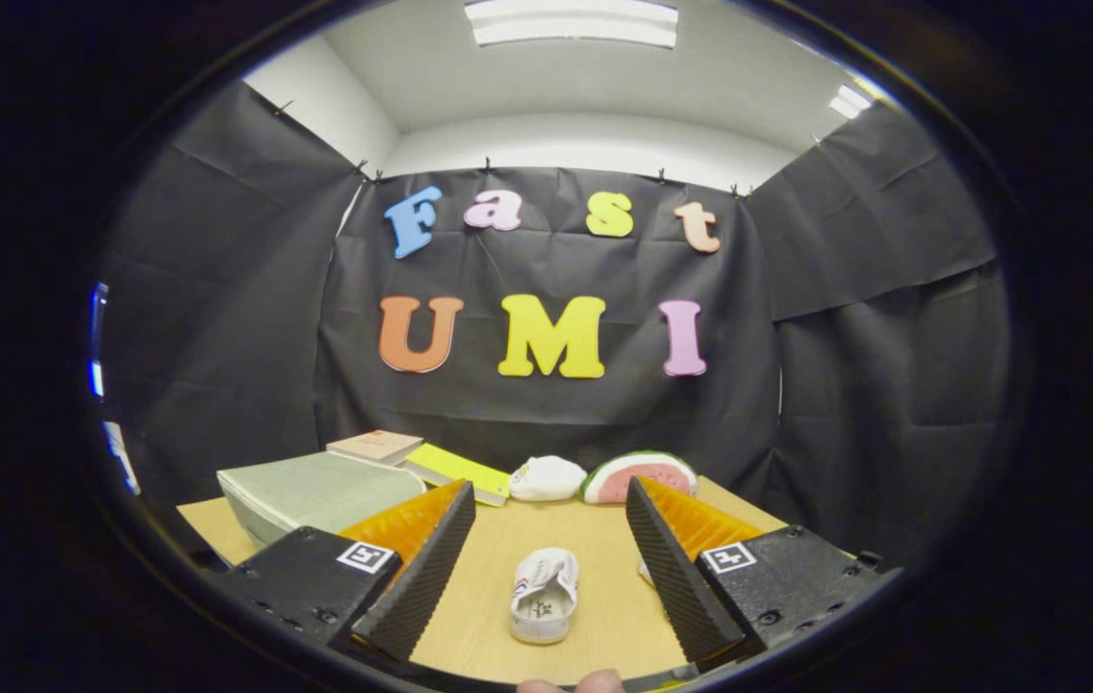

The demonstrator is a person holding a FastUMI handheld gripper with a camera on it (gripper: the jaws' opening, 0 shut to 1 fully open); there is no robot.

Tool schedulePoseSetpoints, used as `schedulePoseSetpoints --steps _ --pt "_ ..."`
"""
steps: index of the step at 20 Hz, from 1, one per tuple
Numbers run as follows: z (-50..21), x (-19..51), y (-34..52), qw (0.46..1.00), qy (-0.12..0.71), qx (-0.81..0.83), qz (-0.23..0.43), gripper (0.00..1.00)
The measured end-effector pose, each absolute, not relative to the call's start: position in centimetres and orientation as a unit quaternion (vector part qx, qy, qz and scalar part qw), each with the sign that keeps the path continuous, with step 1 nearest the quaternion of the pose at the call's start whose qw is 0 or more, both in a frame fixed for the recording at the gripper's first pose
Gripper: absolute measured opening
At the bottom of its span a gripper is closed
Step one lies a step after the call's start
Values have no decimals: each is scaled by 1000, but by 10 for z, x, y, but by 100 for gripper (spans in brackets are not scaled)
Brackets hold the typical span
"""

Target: Open the storage box then place both shoes into the box .Put the left shoe in first, then the right shoe, with the right side of both shoes facing outward in a uniform manner.

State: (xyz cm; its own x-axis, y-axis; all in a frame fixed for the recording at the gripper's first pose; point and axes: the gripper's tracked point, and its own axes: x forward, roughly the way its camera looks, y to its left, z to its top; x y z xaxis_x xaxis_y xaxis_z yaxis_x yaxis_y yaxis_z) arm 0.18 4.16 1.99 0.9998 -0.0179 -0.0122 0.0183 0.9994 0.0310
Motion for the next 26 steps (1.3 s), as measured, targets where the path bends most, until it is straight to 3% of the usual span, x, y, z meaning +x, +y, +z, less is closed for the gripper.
schedulePoseSetpoints --steps 15,26 --pt "16 10 38 1000 10 13 6 100" --pt "-4 36 -20 999 41 17 16 100"
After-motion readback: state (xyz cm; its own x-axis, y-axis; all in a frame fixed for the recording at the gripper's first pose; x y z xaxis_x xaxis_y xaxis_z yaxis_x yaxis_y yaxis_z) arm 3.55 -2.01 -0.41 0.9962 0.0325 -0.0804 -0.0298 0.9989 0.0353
